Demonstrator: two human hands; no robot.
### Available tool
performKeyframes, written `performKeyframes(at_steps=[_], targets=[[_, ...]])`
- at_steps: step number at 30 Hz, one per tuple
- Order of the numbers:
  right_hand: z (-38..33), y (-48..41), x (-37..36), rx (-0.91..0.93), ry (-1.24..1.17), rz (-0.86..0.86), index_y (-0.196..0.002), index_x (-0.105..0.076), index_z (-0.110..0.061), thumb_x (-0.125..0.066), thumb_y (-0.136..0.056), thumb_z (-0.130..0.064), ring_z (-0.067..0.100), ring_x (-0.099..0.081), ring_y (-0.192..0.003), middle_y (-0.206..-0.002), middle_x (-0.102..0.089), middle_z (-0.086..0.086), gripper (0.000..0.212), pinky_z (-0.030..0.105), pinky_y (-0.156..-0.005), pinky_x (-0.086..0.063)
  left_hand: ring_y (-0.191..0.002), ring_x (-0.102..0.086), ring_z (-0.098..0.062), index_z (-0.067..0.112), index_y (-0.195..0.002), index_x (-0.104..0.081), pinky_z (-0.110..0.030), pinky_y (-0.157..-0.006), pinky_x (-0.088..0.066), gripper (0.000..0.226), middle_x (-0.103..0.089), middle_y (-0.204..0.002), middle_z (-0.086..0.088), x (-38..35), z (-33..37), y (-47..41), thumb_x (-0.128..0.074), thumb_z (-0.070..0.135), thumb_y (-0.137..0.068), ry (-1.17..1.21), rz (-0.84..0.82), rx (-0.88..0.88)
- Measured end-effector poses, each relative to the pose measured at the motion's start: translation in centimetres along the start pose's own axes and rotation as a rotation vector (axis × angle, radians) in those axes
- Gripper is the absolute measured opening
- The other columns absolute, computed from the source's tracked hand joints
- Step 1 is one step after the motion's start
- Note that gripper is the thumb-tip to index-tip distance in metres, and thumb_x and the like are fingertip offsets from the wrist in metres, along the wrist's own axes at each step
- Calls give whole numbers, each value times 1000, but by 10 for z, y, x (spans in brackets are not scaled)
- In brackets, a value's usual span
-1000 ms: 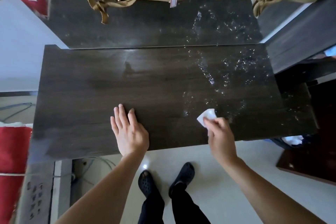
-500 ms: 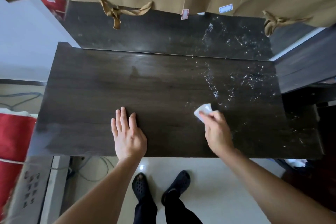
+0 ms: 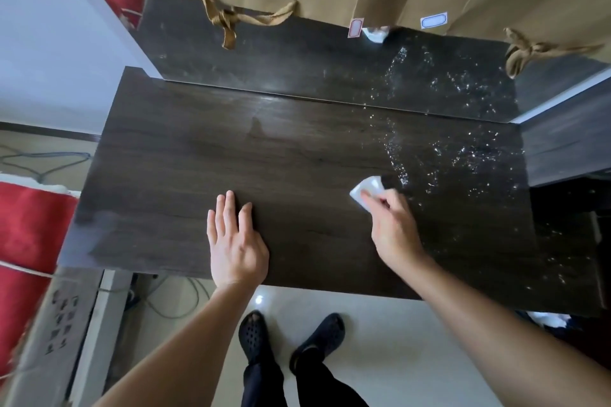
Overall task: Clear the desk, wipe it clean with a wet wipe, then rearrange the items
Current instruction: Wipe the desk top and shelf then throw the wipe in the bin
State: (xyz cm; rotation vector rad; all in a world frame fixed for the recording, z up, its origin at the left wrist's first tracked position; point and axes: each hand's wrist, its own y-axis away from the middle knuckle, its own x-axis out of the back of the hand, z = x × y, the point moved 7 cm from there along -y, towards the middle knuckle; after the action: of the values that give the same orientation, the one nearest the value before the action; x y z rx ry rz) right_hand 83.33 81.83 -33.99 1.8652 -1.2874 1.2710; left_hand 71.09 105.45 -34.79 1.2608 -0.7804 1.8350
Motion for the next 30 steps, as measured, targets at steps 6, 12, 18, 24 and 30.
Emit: performKeyframes(at_steps=[6, 12, 18, 24, 30], targets=[[-72, -11, -34, 93, -71, -76, -117, -63, -25, -51, -75, 8, 27, -48, -85, -95, -52, 6, 55, 35, -71, -47, -140, -26, -37, 4, -121, -54, -49, -115, -18, 44, -36, -147, -22, -2, -1, -1, -33, 11, -83, -6, -15, -3], [-36, 87, -8, 229, -50, -140, -116, -66, -18, -47, -87, -6, 17, -49, -83, -92, -51, 1, 37, 25, -68, -46, -141, -23, -36, 4, -129, -50, -49, -116, -15, 52, -33, -149, -22, -1, 0, -2, -28, 16, -83, -47, -68, -2], [43, -12, 22, -317, 49, 40, -100, -64, -4, -56, -72, 13, 39, -55, -77, -85, -53, 18, 33, 39, -62, -48, -141, -24, -38, 3, -120, -53, -59, -113, -15, 43, -33, -149, -22, -12, 9, -14, -43, 10, -79, -174, -177, 0], [-23, 27, -11, -63, -47, -153, -120, -53, -26, -57, -74, 6, 23, -52, -85, -98, -52, 5, 56, 32, -66, -48, -144, -15, -36, 8, -136, -43, -56, -115, -8, 49, -24, -154, -19, -28, 45, -68, -35, 21, -89, -68, -203, 17], [59, -30, 27, -407, 107, 75, -102, -62, -3, -54, -69, 15, 39, -54, -77, -85, -53, 20, 39, 37, -64, -41, -145, -8, -34, 11, -144, -33, -56, -116, -2, 55, -16, -156, -18, -37, 48, -74, -26, 30, -93, -131, -211, -24]])
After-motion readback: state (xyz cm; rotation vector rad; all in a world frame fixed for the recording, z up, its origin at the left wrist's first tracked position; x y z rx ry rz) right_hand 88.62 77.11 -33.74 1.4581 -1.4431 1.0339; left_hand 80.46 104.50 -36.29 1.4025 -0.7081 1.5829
